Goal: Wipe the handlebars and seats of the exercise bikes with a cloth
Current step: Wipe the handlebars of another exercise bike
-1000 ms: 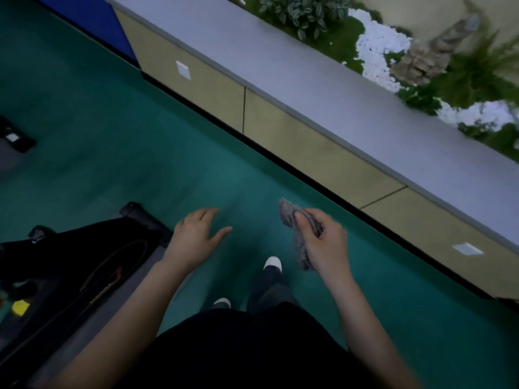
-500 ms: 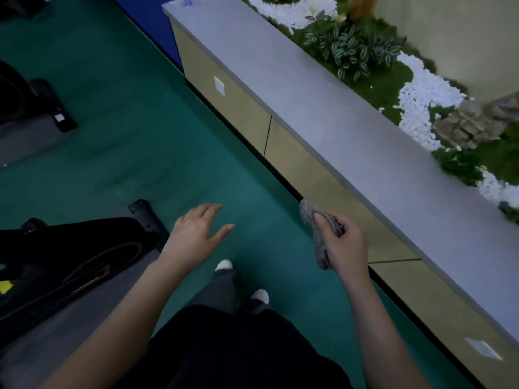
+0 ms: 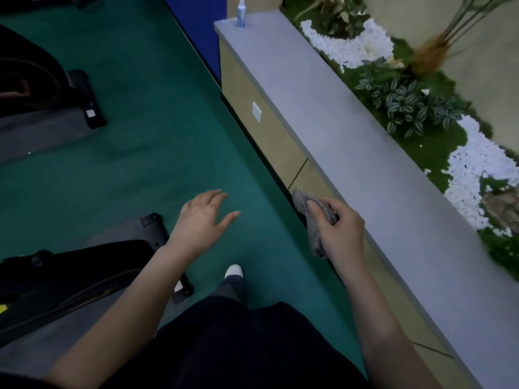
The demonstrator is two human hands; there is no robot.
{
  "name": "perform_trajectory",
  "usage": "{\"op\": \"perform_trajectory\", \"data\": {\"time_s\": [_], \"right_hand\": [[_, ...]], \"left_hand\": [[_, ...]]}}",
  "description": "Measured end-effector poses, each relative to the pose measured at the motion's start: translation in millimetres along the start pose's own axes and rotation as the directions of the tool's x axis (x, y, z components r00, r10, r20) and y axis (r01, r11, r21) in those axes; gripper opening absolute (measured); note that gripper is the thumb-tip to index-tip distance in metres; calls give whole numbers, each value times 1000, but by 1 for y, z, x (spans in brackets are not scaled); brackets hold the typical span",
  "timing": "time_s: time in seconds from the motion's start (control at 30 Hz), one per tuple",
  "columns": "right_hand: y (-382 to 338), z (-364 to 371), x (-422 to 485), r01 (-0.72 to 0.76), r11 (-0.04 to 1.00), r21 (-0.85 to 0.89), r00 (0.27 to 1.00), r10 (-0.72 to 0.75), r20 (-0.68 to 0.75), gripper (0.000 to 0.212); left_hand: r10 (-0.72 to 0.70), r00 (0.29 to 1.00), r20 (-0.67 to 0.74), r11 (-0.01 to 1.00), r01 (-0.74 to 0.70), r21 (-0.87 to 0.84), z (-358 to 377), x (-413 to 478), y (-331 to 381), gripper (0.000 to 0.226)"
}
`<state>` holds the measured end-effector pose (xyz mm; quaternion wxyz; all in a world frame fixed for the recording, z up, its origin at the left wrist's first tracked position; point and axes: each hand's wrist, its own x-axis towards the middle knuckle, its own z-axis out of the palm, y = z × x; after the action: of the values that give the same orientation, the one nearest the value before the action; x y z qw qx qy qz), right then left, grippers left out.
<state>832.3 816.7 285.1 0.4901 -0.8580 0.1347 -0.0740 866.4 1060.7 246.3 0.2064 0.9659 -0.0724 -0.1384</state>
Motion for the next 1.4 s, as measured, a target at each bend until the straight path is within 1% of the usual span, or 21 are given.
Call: {"op": "perform_trajectory", "data": {"time_s": [0.1,0.27,0.47,0.53,0.67,0.83,1.03,1.2,1.3,1.4], "right_hand": [[-14,21,34,19,1000,21,1000,-19,14,8],[-30,49,83,41,998,44,993,-46,107,6],[-44,87,161,-12,999,49,969,0,247,10],[-52,102,191,3,998,69,955,-23,295,8],[-73,130,258,93,993,77,914,-115,388,6],[-90,159,341,165,983,80,873,-183,452,8],[-105,193,413,180,982,55,836,-182,517,4],[-139,247,451,210,975,73,783,-212,585,4],[-163,294,465,222,974,46,750,-201,630,3],[-189,343,469,250,968,37,721,-211,660,18]], "left_hand": [[-29,1000,-12,1000,29,4,-18,27,-13,61],[-153,988,-30,987,152,-51,-35,53,-35,60],[-318,947,-44,944,312,-107,-50,87,-60,61],[-367,928,-58,926,359,-119,-56,105,-66,61],[-451,886,-106,889,436,-137,-72,151,-67,61],[-471,876,-102,881,460,-114,-90,216,-58,60],[-509,845,-163,859,487,-158,-113,269,-62,59],[-606,772,-193,794,570,-212,-135,293,-100,58],[-645,737,-203,762,603,-234,-147,304,-133,58],[-681,704,-201,730,635,-253,-163,314,-176,58]]}}
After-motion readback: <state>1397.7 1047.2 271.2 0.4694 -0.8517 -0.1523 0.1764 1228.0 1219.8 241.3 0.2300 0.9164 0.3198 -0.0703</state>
